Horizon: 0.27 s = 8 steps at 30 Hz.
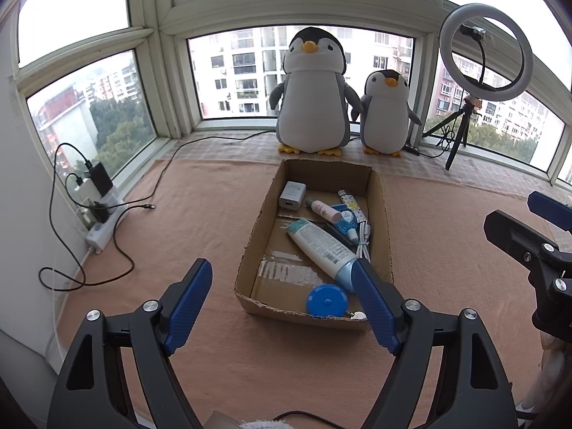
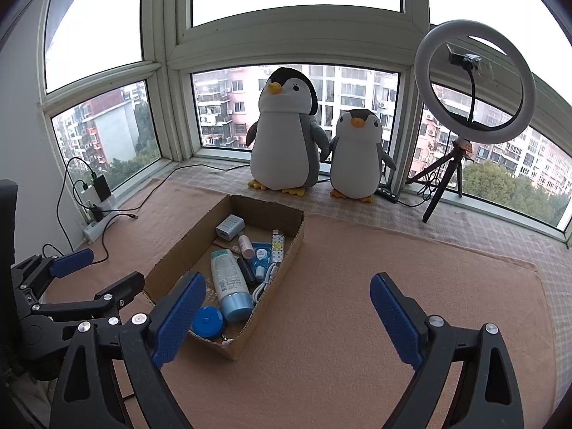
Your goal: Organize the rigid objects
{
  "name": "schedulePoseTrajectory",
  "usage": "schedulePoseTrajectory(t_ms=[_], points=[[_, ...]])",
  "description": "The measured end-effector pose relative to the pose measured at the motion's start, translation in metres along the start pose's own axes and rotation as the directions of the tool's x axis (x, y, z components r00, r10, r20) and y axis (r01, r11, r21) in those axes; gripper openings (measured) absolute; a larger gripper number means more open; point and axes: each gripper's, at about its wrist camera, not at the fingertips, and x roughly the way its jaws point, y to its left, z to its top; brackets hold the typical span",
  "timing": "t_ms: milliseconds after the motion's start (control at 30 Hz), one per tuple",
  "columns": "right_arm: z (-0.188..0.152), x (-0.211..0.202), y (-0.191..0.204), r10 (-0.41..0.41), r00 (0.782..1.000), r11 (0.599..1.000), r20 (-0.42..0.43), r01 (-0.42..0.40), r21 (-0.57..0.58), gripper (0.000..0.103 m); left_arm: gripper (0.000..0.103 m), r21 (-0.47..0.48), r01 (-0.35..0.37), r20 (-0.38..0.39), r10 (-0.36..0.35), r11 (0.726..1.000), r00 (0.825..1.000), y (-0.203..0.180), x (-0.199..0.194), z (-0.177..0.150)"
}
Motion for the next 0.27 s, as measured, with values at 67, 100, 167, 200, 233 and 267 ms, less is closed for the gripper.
schedulePoseTrajectory(t_ms=[67,100,167,200,233,267], points=[[-0.0002,0.0003,-0.0001,0.001,1.000,1.000,-0.002,-0.001,0.000,0.091,0.081,-0.002,0.000,-0.002,0.000,1.000,1.000,0.0006,0.0002,-0.0004],[-0.0005,0.0007,-0.0001,0.001,1.000,1.000,-0.003,-0.001,0.001,0.091,0.081,-0.003,-0.002,-0.003,0.002,1.000,1.000,0.0007,0.0001,-0.0003],[-0.0009,0.0011,0.0002,0.001,1.000,1.000,-0.005,-0.001,0.001,0.091,0.081,-0.005,-0.001,-0.006,0.001,1.000,1.000,0.0017,0.0003,-0.0001],[-0.0009,0.0011,0.0003,0.001,1.000,1.000,-0.005,-0.001,0.001,0.091,0.081,-0.005,-0.001,-0.006,0.001,1.000,1.000,0.0020,0.0006,-0.0002],[-0.0010,0.0011,0.0003,0.000,1.000,1.000,-0.005,0.000,0.002,0.091,0.081,-0.004,-0.001,-0.006,0.001,1.000,1.000,0.0020,0.0006,-0.0002],[-0.0013,0.0013,0.0004,0.001,1.000,1.000,-0.006,-0.001,0.002,0.091,0.081,-0.004,-0.001,-0.007,0.001,1.000,1.000,0.0021,0.0006,-0.0001]])
